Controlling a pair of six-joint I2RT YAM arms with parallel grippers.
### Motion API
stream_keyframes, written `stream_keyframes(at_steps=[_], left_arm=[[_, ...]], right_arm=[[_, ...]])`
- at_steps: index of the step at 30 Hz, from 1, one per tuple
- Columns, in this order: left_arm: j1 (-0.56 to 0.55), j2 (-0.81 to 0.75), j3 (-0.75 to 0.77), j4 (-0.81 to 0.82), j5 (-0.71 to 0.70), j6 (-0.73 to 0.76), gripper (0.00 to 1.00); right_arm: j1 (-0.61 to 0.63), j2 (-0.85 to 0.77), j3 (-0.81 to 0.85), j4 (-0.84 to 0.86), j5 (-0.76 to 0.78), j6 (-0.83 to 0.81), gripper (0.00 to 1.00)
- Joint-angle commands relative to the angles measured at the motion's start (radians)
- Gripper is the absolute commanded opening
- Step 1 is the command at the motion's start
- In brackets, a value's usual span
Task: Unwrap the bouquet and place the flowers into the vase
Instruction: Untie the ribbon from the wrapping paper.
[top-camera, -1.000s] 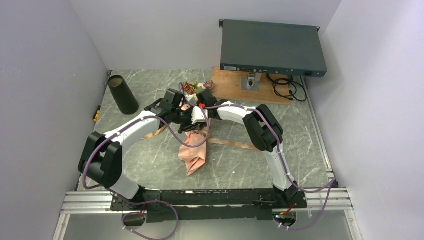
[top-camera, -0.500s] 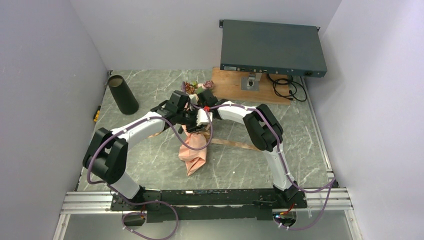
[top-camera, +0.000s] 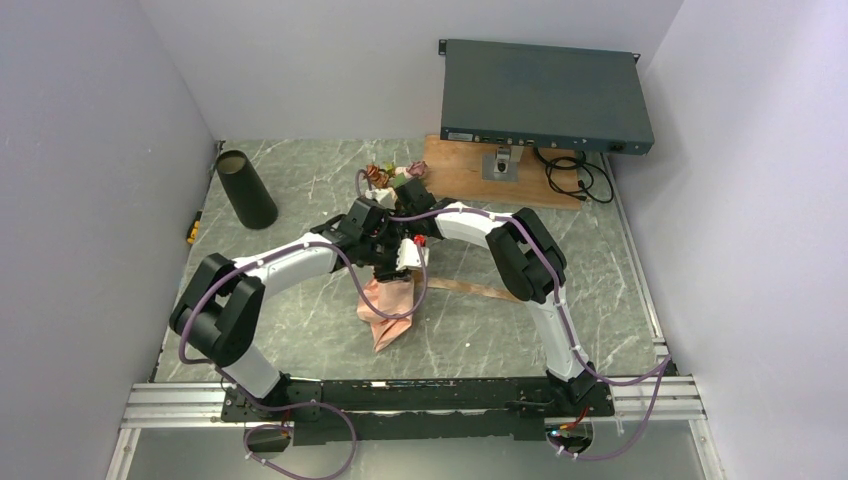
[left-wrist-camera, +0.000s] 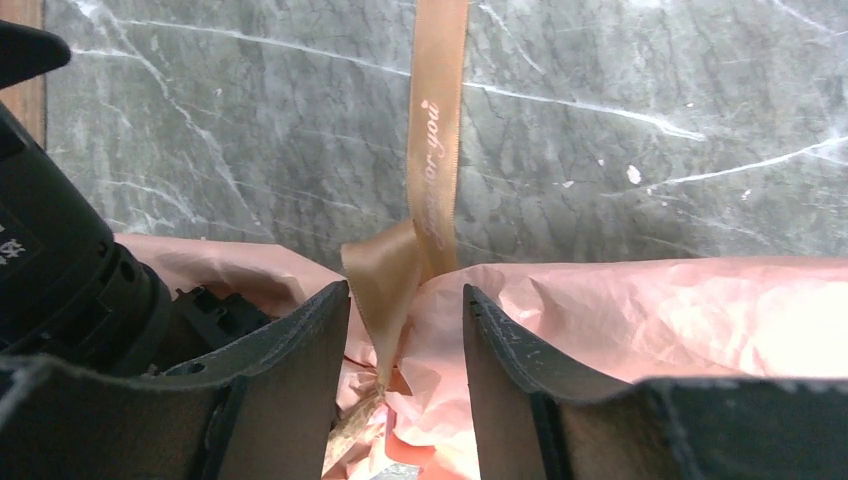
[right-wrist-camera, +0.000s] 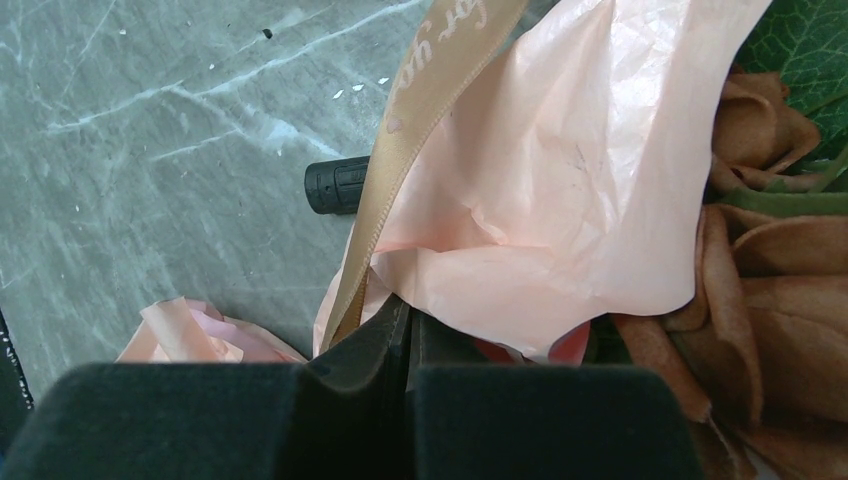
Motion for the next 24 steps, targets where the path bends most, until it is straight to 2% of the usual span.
stream_keyframes(at_steps=[1,3,5,9,10,15,20,24], left_arm=[[-0.015,0.033,-0.006,0.019,-0.038,0.012,0.52],[-0.019,0.045,0.002,0.02,-0.051,0.012,0.5],[-0.022,0.053,0.009,0.012,-0.061,0.011,0.42],[-0.022,0.026,0.041,-0.022,-0.062,-0.011,0.05],[-0.022,0.007,0.049,-0.028,-0.064,-0.015,0.0],[-0.017,-0.089,0.113,-0.092,-0.08,0.058,0.0],[0.015,-0.159,0.216,-0.198,0.003,0.081,0.0],[0.017,-0.204,0.21,-0.287,0.08,0.151,0.0]], right_arm=[[0.003,0.054,-0.02,-0.063,0.076,-0.061,0.0],[0.003,0.055,-0.023,-0.062,0.077,-0.062,0.0],[0.003,0.054,-0.027,-0.06,0.081,-0.064,0.0],[0.003,0.053,-0.036,-0.056,0.086,-0.071,0.0],[0.003,0.054,-0.039,-0.056,0.086,-0.073,0.0],[0.003,0.065,-0.046,-0.055,0.09,-0.084,0.0],[0.003,0.07,-0.053,-0.053,0.087,-0.088,0.0],[0.003,0.072,-0.054,-0.049,0.085,-0.083,0.0]])
